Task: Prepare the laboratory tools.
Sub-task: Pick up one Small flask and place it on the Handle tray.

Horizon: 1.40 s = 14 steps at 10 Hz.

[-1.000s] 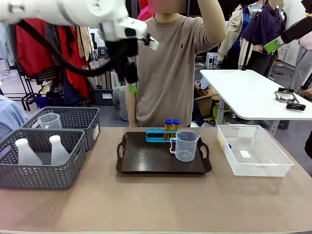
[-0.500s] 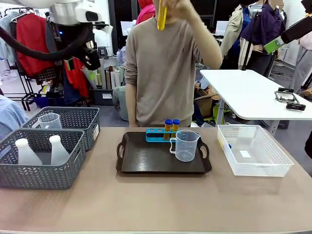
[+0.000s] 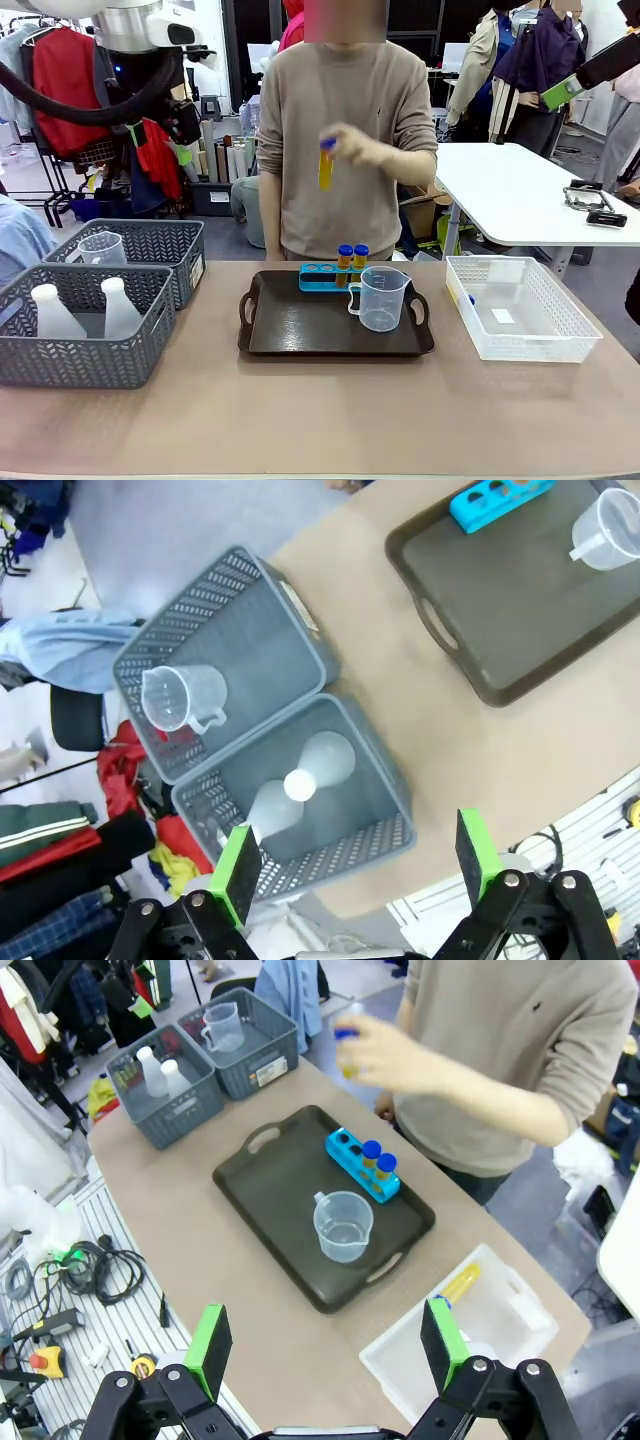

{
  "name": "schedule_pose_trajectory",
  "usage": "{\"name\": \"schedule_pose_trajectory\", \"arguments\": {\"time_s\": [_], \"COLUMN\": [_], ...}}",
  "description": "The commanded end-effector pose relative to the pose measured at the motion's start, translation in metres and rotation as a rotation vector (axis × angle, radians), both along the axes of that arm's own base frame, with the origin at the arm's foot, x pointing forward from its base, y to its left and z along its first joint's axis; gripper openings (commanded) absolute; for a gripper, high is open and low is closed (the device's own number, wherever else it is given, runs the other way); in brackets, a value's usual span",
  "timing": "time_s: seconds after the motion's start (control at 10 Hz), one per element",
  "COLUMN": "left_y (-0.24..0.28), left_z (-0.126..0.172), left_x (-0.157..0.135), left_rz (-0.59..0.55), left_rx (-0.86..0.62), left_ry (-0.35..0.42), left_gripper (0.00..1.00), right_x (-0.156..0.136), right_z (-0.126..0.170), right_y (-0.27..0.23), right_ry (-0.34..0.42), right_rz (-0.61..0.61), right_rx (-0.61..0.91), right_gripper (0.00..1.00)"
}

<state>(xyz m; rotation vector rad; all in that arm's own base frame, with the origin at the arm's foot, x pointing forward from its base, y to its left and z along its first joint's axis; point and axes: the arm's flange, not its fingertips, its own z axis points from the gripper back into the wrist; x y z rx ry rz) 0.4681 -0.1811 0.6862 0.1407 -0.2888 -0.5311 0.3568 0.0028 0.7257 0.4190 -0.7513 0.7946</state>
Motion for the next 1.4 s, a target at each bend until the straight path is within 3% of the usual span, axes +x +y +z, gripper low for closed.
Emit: {"name": "schedule_pose_trajectory", "arguments": {"time_s": [0.0, 0.1, 0.2, 0.4, 0.7, 0.9, 1.1, 1.3], "left_y": [0.004, 0.0, 0.018, 0.059, 0.123, 0.14, 0.149, 0.149], "left_z": [0.003, 0.0, -0.015, -0.057, -0.109, -0.149, -0.185, -0.211], "left_x": [0.001, 0.0, 0.017, 0.038, 0.043, 0.038, 0.031, 0.025], "left_rz": [0.004, 0.0, 0.055, 0.236, 0.444, 0.564, 0.708, 0.743], "left_rx": [0.005, 0.0, -0.021, -0.083, -0.096, -0.134, -0.183, -0.179], "left_ry": [-0.007, 0.0, 0.091, 0.128, 0.14, 0.237, 0.268, 0.279], "left_gripper": [1.0, 1.0, 1.0, 1.0, 1.0, 1.0, 1.0, 1.0], "right_x": [-0.001, -0.001, -0.001, -0.001, -0.001, -0.001, -0.001, -0.001], "right_z": [0.0, 0.0, 0.0, 0.0, 0.0, 0.0, 0.0, 0.0], "right_y": [0.001, 0.001, 0.001, 0.001, 0.001, 0.001, 0.001, 0.001], "right_ry": [-0.005, -0.005, -0.005, -0.005, -0.005, -0.005, -0.005, -0.005], "right_rz": [0.014, 0.014, 0.014, 0.014, 0.014, 0.014, 0.014, 0.014], "right_rx": [0.014, 0.014, 0.014, 0.014, 0.014, 0.014, 0.014, 0.014], "right_gripper": [1.0, 1.0, 1.0, 1.0, 1.0, 1.0, 1.0, 1.0]}}
